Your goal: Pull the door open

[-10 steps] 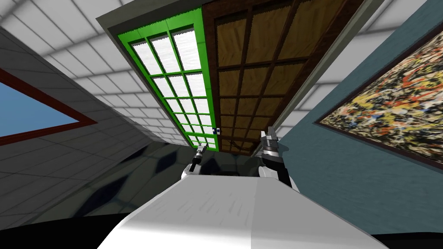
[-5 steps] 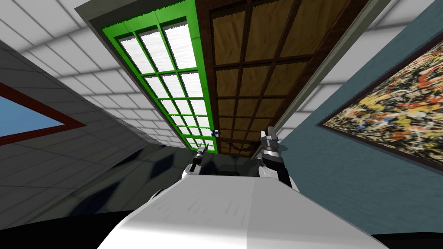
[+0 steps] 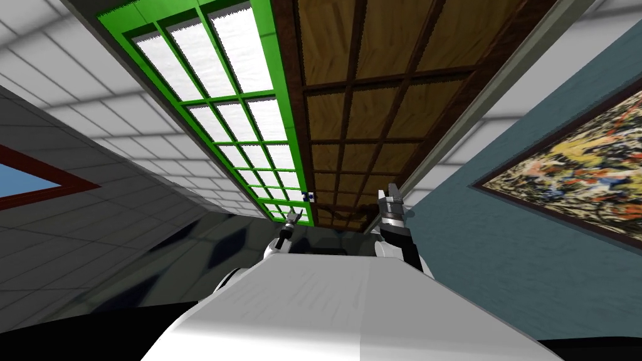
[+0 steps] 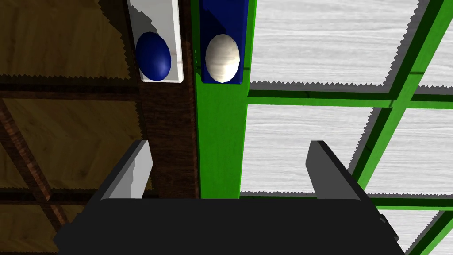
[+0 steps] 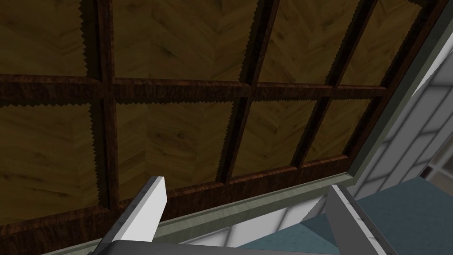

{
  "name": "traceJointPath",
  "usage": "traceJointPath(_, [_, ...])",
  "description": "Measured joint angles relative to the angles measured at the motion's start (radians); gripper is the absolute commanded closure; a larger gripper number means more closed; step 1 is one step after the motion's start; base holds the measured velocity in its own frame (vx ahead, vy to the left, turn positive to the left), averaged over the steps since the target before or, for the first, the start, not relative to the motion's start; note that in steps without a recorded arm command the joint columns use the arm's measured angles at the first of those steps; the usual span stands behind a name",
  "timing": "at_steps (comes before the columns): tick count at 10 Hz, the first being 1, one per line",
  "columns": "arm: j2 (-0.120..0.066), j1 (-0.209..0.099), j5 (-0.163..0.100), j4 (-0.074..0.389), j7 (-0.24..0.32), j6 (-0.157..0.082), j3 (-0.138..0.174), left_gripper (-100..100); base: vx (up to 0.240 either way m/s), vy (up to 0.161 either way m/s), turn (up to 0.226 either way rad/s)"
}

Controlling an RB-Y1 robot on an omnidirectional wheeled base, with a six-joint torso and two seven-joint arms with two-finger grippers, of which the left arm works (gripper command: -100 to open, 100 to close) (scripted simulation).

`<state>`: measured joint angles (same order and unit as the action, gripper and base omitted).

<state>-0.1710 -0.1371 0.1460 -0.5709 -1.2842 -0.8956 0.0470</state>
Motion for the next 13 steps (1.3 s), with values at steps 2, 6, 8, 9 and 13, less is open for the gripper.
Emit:
traceJointPath(2, [0.001, -0.004, 0.003, 0.01, -0.019, 0.0, -0.001, -100, -0.013, 0.001, 0.038])
traceJointPath(6, [-0.004, 0.044, 0.016, 0.012, -0.021, 0.014, 0.018, -100, -0.147, 0.003, 0.04])
traceJointPath(8, [-0.006, 0.043, 0.021, 0.075, -0.032, -0.01, 0.035, -100, -0.082, -0.004, 0.003])
traceJointPath(9, [-0.006, 0.058, 0.024, 0.046, -0.028, 0.008, 0.033, -100, -0.087, -0.007, 0.043])
traceJointPath(13, [-0.007, 0.095, 0.037, 0.029, -0.027, 0.027, 0.048, -100, -0.06, -0.013, 0.023])
